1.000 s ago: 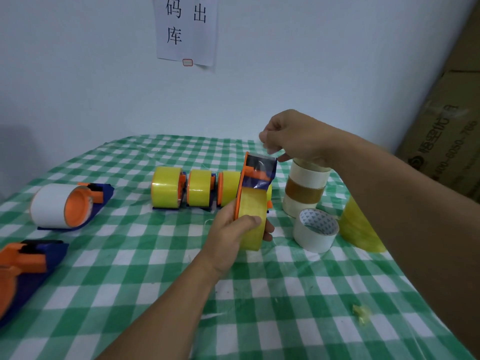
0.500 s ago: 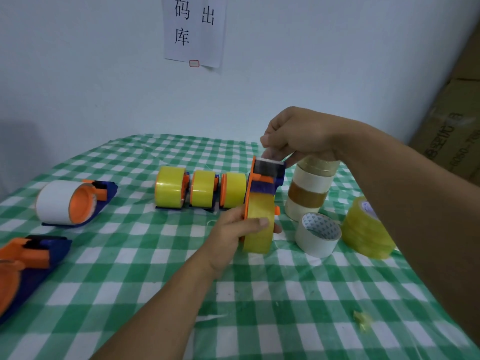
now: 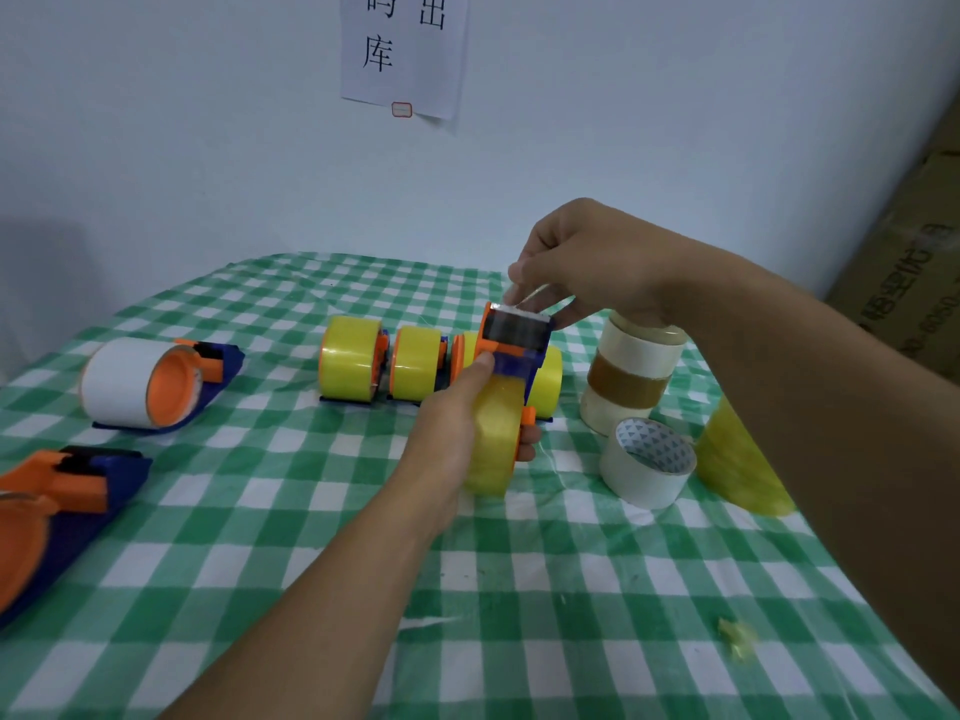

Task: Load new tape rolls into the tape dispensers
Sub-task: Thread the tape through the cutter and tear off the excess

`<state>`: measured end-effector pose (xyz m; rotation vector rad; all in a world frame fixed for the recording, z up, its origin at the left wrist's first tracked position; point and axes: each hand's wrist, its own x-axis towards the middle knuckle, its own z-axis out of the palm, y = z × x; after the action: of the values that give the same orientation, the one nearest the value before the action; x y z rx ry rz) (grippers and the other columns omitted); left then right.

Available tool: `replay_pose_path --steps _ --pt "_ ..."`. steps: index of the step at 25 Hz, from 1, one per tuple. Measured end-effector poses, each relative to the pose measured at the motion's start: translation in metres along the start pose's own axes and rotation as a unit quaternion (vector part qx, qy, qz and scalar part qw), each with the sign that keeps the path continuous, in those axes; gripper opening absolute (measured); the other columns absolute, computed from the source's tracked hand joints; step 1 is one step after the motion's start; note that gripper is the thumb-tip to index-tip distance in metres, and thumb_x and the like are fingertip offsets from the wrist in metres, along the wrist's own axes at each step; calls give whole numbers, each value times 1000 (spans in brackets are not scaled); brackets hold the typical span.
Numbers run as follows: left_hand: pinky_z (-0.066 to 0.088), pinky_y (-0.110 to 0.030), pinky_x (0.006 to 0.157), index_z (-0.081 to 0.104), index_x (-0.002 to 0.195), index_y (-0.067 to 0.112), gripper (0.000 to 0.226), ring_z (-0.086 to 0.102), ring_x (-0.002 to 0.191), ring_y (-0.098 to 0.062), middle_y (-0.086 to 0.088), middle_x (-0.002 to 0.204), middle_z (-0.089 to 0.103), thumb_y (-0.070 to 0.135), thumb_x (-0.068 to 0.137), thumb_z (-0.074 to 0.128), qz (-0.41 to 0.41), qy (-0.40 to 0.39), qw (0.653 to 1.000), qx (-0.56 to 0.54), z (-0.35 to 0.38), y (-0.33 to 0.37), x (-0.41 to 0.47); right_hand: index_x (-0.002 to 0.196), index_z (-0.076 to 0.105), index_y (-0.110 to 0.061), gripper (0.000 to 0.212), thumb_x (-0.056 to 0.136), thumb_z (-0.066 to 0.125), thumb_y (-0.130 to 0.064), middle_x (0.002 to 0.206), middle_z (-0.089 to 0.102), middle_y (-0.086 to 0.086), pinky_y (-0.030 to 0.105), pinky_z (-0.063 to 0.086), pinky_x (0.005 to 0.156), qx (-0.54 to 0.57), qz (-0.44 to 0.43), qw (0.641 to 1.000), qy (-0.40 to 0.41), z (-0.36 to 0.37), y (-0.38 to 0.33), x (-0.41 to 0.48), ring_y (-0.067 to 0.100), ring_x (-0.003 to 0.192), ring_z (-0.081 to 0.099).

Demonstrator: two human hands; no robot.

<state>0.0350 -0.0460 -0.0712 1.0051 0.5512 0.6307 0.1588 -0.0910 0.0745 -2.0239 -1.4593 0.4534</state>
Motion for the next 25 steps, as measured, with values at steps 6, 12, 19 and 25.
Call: replay_pose_path --steps 6,12,19,25 --pt "53 -30 51 71 105 0 53 67 63 -29 -20 80 72 48 100 50 14 25 999 21 -2 1 1 98 64 5 18 97 61 -13 92 73 17 44 63 81 -15 0 999 49 8 -4 0 20 91 73" --pt "55 -34 55 72 101 1 47 67 64 -31 -20 78 72 44 99 54 41 32 998 33 -4 -2 6 102 61 12 24 96 60 -11 91 74 22 47 63 81 -8 2 998 68 9 -1 -4 29 95 74" --pt "52 -33 54 72 96 -2 41 64 58 -29 -18 74 69 36 98 58 31 26 999 14 -5 -6 9 100 61 13 23 95 57 -9 88 75 17 44 63 80 -24 -15 997 78 12 -4 -11 27 92 74" --pt "50 -34 56 72 96 -2 43 63 62 -29 -18 76 69 38 97 57 27 14 999 21 -7 -7 10 91 61 11 21 93 58 -10 83 75 17 46 64 75 -40 -22 995 91 15 -6 -14 33 89 73"
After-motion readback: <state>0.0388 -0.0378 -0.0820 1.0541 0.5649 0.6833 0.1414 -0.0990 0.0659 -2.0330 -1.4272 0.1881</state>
